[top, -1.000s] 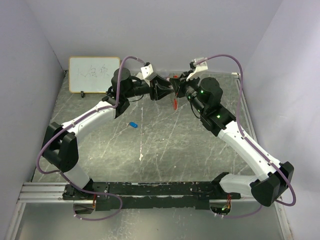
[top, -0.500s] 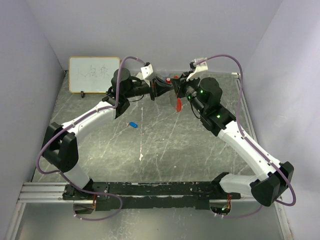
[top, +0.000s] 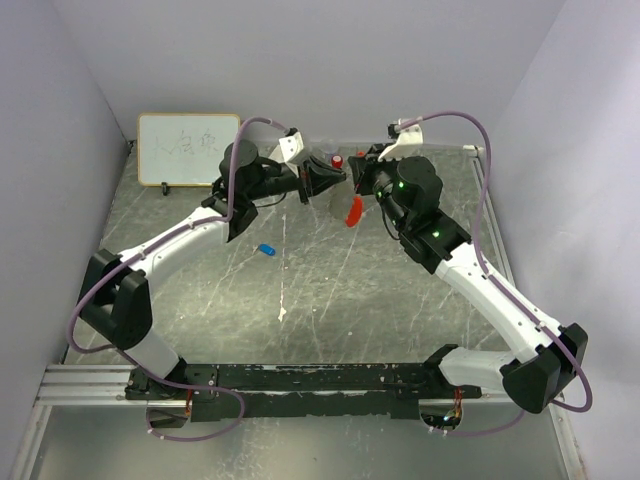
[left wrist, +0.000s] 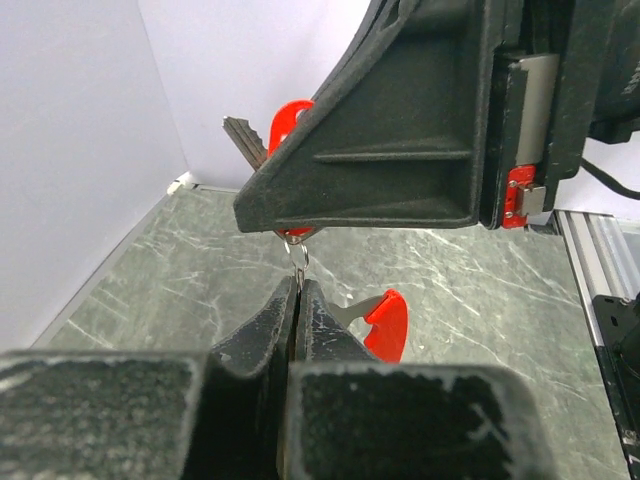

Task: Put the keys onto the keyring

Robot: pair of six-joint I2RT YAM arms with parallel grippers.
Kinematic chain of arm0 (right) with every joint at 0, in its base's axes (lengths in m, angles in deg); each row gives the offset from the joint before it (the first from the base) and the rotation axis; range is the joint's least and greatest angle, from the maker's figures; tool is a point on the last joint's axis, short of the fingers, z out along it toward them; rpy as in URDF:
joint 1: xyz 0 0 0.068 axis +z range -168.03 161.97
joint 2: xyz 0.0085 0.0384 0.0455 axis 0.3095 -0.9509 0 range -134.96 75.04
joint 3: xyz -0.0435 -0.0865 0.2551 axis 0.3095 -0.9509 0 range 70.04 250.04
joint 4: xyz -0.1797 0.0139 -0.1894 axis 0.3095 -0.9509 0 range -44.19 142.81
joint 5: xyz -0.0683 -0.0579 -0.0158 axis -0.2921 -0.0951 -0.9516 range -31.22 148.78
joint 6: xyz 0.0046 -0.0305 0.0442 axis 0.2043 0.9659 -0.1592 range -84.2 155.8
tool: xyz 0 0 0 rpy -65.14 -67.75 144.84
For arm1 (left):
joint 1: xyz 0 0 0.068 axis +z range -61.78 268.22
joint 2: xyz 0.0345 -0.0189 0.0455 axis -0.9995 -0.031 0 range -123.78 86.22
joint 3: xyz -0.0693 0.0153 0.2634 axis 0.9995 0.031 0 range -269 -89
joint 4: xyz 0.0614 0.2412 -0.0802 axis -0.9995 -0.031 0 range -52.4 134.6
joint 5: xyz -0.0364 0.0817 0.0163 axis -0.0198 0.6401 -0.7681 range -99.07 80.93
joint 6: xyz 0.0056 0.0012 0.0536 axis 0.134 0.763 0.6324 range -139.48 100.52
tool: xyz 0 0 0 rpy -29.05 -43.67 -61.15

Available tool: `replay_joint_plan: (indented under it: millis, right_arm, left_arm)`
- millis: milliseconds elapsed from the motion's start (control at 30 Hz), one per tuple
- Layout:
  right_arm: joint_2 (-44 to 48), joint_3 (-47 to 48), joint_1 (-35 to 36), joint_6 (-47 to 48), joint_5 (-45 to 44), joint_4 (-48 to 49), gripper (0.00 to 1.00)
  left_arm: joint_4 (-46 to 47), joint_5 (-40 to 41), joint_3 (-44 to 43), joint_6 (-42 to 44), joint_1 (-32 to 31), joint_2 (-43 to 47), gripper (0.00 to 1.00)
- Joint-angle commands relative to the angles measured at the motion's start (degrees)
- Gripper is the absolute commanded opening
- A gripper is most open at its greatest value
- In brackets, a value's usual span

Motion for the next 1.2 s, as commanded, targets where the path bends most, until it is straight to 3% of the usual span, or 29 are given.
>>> replay_joint_plan:
  millis: [0, 300, 467, 500, 600, 667, 800, 900, 1033, 1167]
  right_arm:
    - [1.75, -1.05, -1.64, -0.98, -5.63, 2.04, 0.0]
    - [1.4, -3.37, -2.72, -2.79, -3.45, 2.47, 0.0]
    - [1.22, -2.93, -2.86, -2.74, -2.57, 2.67, 0.0]
    - [1.37, -2.61, -2.93, -2.48, -2.65, 2.6, 0.0]
    - [1.87, -1.28, -2.94, -0.92, -2.51, 2.39, 0.0]
    - [1.88, -0.27, -2.92, 0.04, -2.01, 2.1, 0.0]
    - [1.19, 1.33, -2.93, 1.51, -0.59, 1.45, 0.0]
    - [0.82, 1.77, -2.86, 2.29, -0.17, 1.36, 0.0]
    - [0.7, 1.85, -2.93, 2.88, -0.17, 1.35, 0.0]
    - [0.74, 1.81, -2.87, 3.01, 0.26, 1.56, 0.0]
  left_arm:
    - [3.23, 0.98, 1.0, -0.2, 0.49, 3.19, 0.07]
    - [14.25, 2.6, 4.2, -6.22, 2.98, 4.06, 0.07]
    - [13.79, 2.25, 3.81, -7.29, 3.36, 3.45, 0.07]
    - [12.86, 2.15, 3.61, -7.22, 3.44, 3.41, 0.09]
    - [9.82, 3.8, 4.29, -6.22, 3.54, 4.09, 0.48]
    - [9.32, 5.79, 5.76, -5.51, 3.55, 5.15, 0.56]
    - [6.95, 6.27, 5.93, -3.72, 3.54, 5.78, 0.63]
    - [3.25, 4.92, 3.69, -2.41, 3.59, 4.98, 0.65]
    - [-1.57, 2.98, -0.04, -0.79, 3.52, 3.25, 0.58]
    - [-3.62, 1.92, -2.13, 0.07, 3.28, 1.92, 0.58]
